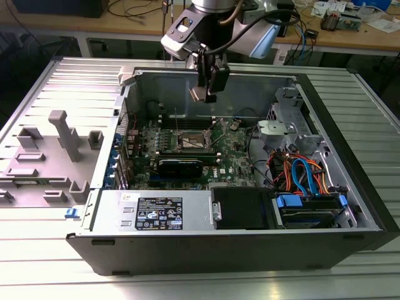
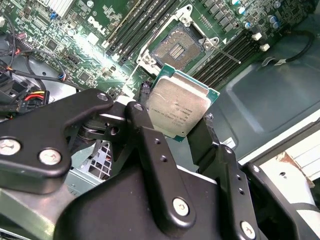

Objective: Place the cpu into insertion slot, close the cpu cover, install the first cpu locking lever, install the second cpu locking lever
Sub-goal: 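Place the cpu into insertion slot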

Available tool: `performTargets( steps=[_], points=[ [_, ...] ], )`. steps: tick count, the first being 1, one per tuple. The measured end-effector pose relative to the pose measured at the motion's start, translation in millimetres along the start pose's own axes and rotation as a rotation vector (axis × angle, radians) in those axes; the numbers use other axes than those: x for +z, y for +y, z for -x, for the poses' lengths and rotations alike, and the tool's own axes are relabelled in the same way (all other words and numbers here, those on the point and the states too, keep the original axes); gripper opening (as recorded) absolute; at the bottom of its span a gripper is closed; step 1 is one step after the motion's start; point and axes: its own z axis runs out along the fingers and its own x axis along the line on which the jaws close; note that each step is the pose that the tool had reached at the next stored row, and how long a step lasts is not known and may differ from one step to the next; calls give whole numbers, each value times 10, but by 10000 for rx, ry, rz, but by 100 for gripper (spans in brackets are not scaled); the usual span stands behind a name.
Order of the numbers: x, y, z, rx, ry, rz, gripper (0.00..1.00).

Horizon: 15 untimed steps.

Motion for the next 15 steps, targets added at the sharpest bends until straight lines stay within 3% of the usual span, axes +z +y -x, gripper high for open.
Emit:
performTargets(
  steps=[15],
  points=[
    [14,-17,-4,743,-17,11,55]
  ],
)
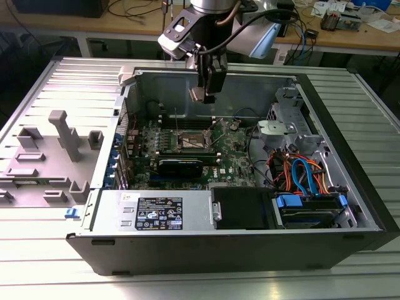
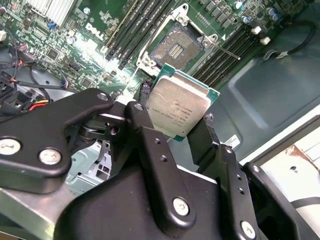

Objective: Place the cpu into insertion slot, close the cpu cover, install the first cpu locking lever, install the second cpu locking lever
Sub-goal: 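Place the cpu into insertion slot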

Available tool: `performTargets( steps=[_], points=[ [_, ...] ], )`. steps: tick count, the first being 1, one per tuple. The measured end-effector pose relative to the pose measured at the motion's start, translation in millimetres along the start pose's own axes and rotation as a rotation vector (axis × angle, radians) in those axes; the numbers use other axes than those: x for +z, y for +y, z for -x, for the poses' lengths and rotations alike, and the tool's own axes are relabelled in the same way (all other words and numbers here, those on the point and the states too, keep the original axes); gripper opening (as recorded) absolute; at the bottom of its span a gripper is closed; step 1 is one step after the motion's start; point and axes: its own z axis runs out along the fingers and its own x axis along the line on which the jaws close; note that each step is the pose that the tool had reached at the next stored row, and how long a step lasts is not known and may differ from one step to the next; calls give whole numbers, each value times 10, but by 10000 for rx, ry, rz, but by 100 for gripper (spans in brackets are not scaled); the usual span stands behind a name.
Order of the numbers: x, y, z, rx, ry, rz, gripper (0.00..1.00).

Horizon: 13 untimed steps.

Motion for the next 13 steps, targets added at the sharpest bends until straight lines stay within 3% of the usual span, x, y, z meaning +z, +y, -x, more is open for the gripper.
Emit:
performTargets(
  steps=[13],
  points=[
    [8,-16,-3,641,-15,9,55]
  ],
)
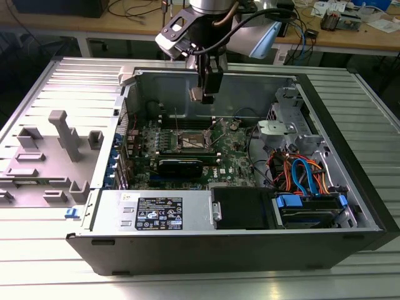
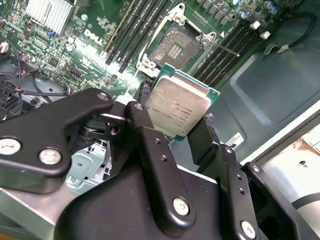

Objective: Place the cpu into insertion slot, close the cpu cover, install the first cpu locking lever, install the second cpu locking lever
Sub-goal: 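Place the cpu into insertion slot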

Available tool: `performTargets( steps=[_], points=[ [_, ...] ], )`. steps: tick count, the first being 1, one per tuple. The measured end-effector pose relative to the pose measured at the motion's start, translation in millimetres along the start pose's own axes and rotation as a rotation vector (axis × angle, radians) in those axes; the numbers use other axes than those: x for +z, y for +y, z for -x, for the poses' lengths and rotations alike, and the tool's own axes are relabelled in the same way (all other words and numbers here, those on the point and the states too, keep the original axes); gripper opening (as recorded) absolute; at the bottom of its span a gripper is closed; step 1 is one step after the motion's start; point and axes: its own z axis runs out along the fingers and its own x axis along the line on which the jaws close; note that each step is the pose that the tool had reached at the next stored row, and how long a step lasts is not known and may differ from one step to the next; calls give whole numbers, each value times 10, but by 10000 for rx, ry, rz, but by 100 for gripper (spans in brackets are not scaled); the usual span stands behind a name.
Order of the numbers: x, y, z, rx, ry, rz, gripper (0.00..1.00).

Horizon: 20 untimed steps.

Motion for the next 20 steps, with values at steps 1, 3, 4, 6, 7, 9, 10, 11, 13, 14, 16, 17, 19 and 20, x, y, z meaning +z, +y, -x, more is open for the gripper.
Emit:
performTargets(
  steps=[1,3,4,6,7,9,10,11,13,14,16,17,19,20],
  points=[
    [1,-1,0,40,0,1,55],
    [2,-3,0,140,-3,3,55],
    [2,-3,0,188,-4,3,55],
    [3,-4,0,279,-6,5,55],
    [3,-4,0,316,-7,5,55],
    [4,-5,-1,398,-8,7,55],
    [5,-5,-1,441,-10,7,55],
    [5,-7,-1,495,-11,7,55],
    [8,-10,-1,628,-14,10,55],
    [8,-12,-1,669,-15,11,55],
    [9,-13,-1,752,-17,11,55],
    [11,-13,-1,805,-17,13,55],
    [17,-14,-1,982,-22,16,55],
    [26,-15,-1,1058,-24,23,55]
  ],
)
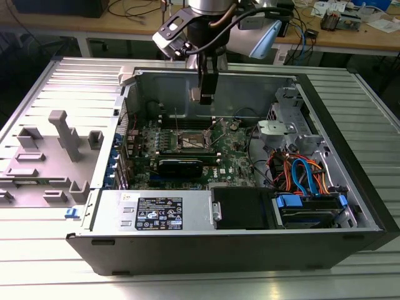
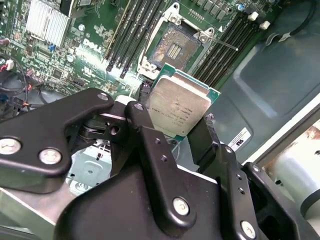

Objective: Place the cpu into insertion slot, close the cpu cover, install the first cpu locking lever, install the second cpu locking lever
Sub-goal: 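Place the cpu into insertion slot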

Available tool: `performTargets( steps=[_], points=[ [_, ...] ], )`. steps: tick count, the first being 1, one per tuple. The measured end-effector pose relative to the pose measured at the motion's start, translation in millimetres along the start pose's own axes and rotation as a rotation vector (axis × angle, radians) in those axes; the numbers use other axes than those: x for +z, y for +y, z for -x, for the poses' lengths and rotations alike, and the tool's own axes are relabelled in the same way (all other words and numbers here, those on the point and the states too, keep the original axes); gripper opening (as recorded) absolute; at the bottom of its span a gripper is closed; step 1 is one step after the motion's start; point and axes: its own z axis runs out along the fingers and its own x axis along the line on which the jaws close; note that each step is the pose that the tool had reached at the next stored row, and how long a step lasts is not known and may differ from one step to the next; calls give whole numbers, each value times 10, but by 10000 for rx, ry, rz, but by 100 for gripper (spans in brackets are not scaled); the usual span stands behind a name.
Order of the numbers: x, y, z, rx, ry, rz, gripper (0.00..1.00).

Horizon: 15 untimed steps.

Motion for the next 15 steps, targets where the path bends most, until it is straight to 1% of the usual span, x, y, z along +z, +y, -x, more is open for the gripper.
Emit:
performTargets(
  steps=[1,3,4,5,6,7,11,15],
  points=[
    [8,-2,0,26,-1,26,55],
    [20,-3,0,40,-8,143,55],
    [27,-3,0,39,-11,234,55],
    [34,-5,0,37,-10,307,55],
    [44,-8,0,37,-9,345,55],
    [57,-16,0,36,-10,364,55],
    [121,-60,1,40,-4,366,55],
    [162,-98,1,44,-1,371,55]
  ],
)
